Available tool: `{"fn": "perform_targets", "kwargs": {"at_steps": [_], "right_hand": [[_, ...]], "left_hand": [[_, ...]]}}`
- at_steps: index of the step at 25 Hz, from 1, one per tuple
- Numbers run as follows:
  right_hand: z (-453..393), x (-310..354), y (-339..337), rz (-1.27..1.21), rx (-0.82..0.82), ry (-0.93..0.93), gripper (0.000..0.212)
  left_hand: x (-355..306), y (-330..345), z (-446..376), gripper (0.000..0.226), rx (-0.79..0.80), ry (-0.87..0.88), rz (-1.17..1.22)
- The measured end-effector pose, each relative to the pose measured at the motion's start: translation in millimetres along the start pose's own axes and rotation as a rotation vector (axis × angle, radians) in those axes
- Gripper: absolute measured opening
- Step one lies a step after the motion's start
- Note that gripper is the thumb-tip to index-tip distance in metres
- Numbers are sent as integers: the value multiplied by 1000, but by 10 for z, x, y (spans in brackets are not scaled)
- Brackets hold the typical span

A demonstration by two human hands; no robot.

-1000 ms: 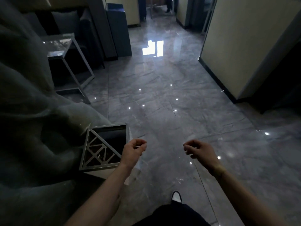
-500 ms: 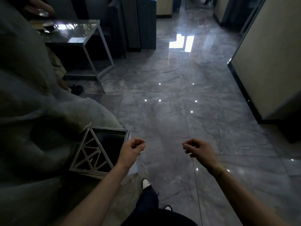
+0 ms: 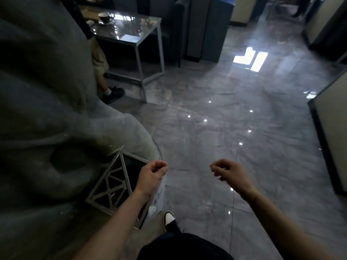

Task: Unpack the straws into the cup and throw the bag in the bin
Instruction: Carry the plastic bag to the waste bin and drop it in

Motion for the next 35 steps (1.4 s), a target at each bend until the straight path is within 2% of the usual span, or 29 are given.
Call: {"fn": "perform_targets", "kwargs": {"at_steps": [5, 11, 16, 23, 27, 30, 33, 35], "right_hand": [[-611, 444, 315, 87, 103, -110, 5], [-1172, 954, 899, 188, 317, -292, 7], [-1570, 1347, 1407, 276, 564, -468, 6], [-1840, 1744, 1847, 487, 818, -710, 9], [-1843, 1820, 2081, 627, 896, -914, 9], [-1775, 1736, 2229, 697, 902, -1037, 5], [-1716, 1520, 2349, 821, 957, -1109, 6], [-1717, 1369, 2392, 875, 1009, -1095, 9]], "left_hand": [[-102, -445, -231, 14, -113, 0, 1], [-97, -1004, -157, 12, -344, -4, 0], [-19, -1254, 14, 14, -597, -37, 53], [81, -1224, 284, 12, -885, -70, 84], [173, -1078, 488, 23, -1042, -80, 33], [310, -905, 655, 30, -1087, -127, -38], [483, -698, 785, 19, -1107, -181, -120], [628, -539, 794, 10, -1087, -266, -179]]}}
Point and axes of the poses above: each hand's wrist, its own z-axis away from the middle knuckle, its own y-axis out of the palm, x = y × z, the point moved 5 cm from there along -z, towards the middle knuckle, and after that the axes turned 4 degrees about z, right-handed, at the moved point
